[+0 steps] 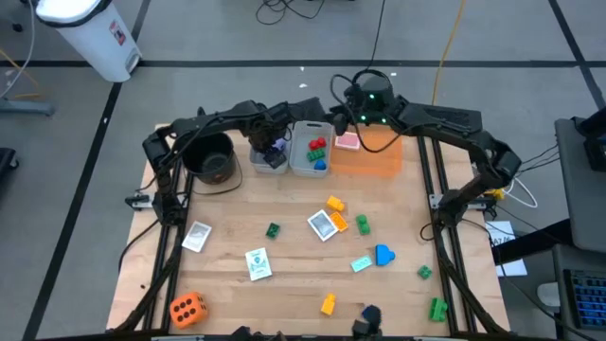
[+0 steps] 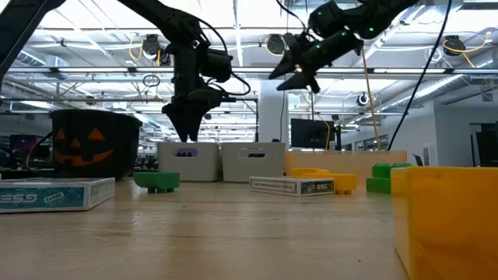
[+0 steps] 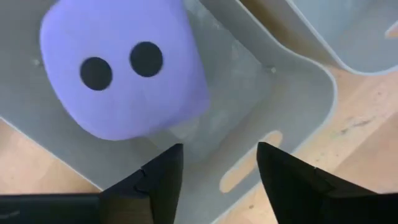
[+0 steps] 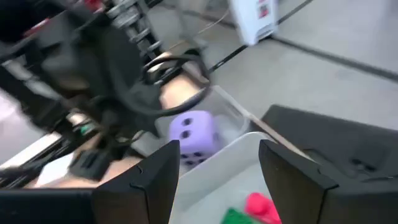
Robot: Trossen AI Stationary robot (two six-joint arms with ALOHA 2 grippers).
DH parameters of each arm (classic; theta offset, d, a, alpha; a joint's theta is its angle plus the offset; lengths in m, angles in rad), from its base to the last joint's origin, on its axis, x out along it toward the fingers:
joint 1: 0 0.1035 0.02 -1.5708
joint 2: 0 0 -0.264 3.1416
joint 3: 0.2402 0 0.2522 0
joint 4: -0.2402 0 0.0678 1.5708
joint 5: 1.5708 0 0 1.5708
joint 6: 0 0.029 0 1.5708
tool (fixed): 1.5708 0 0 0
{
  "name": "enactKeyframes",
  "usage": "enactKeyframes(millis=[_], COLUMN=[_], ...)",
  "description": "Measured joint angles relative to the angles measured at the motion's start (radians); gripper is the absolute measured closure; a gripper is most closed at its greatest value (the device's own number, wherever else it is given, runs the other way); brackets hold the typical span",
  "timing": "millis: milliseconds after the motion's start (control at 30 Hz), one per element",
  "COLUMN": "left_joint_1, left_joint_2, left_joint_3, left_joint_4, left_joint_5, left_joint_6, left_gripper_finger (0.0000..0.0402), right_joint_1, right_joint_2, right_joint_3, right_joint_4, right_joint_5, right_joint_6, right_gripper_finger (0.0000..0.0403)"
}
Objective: Pick & Place Toys
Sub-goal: Put the purple dice into the left gray bin
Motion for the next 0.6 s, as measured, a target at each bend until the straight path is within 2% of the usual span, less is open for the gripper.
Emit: enactKeyframes(millis=[267, 600], left_joint_1=[0.009, 0.03], left_joint_2=[0.011, 0.064], left_joint_3=[0.0, 0.0], left_joint_4=[0.009, 0.028], left_joint_5=[0.026, 0.037], left_joint_6=[0.022, 0.031], left_gripper_finger=[0.0229, 0.0238], right_joint_1=[-0.023, -0.023], right_joint_2=[-0.066, -0.07], right_joint_3=[-0.129, -0.147], right_joint_4=[0.062, 0.094], right_joint_5=[0.019, -0.008], right_joint_6=[0.081, 0.112], right_gripper_finger=[0.0193, 0.0193])
